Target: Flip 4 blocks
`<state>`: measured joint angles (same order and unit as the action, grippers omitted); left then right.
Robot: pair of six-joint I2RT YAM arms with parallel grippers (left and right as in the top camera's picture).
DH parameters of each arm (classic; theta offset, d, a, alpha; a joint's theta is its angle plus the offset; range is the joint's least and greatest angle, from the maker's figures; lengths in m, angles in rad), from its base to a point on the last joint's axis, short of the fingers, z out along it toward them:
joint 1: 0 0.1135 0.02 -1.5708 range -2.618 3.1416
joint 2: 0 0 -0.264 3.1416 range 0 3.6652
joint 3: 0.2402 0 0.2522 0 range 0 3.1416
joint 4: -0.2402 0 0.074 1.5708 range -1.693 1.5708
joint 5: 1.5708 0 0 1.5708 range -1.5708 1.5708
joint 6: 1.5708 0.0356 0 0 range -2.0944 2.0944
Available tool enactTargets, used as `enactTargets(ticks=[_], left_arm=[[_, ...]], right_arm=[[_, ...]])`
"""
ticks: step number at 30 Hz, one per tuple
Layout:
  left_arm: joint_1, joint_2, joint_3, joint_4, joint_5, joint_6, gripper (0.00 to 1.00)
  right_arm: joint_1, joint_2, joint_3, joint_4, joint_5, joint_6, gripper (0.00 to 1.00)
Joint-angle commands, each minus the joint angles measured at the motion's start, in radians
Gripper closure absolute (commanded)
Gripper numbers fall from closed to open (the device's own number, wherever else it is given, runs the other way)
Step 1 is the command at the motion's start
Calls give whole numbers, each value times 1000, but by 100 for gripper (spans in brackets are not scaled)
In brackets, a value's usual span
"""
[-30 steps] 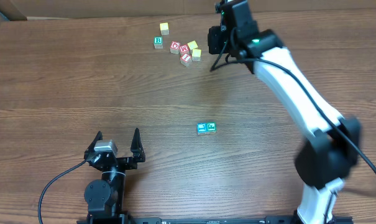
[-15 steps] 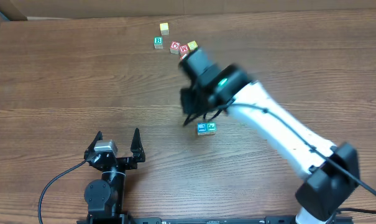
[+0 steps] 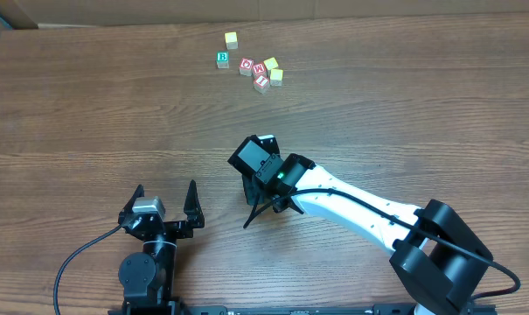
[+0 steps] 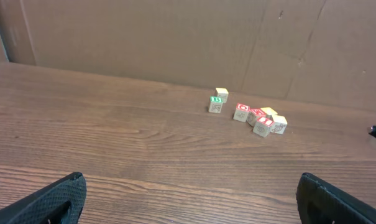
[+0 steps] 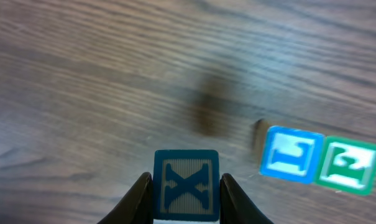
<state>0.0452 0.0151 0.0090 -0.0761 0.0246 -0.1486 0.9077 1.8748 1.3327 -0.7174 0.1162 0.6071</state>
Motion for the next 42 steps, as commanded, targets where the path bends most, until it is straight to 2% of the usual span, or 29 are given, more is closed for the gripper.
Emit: enactTargets(ticks=[1,8,10,12,14,16,20,22,23,24,26,30,36,42], left_arm=[[-5,-10,-4,-2,-6,22,0],[-5,-10,-4,-2,-6,21,0],[-5,-10,-4,-2,-6,22,0],[-5,-10,-4,-2,-6,21,0],[-5,-10,-4,-2,-6,22,0],[-5,-10,-4,-2,-6,22,0],[-5,-10,-4,-2,-6,22,0],[-5,-10,-4,-2,-6,22,0],[-5,-10,-4,-2,-6,22,0],[-5,-10,-4,-2,-6,22,0],[-5,-10,-4,-2,-6,22,0],[-5,-10,-4,-2,-6,22,0],[-5,-10,-4,-2,-6,22,0],[-5,-10,-4,-2,-6,22,0]], right_arm=[[1,-8,0,32,45,11,74],[2,-8,-4,40,41,11,74],[2,-7,-4,40,41,11,65],[2,-7,-4,42,40,11,50],[2,-7,-4,41,40,11,42],[2,-7,-4,41,40,11,39],[2,-7,-4,44,40,11,39],[2,-7,-4,44,40,11,47],[2,-7,-4,44,39,11,57],[2,-7,-4,43,33,11,72],[2,-7,-4,41,-7,11,94],[2,-7,-4,3,-90,14,96],[2,-7,-4,-134,-102,60,96],[2,-7,-4,-200,-164,60,96]])
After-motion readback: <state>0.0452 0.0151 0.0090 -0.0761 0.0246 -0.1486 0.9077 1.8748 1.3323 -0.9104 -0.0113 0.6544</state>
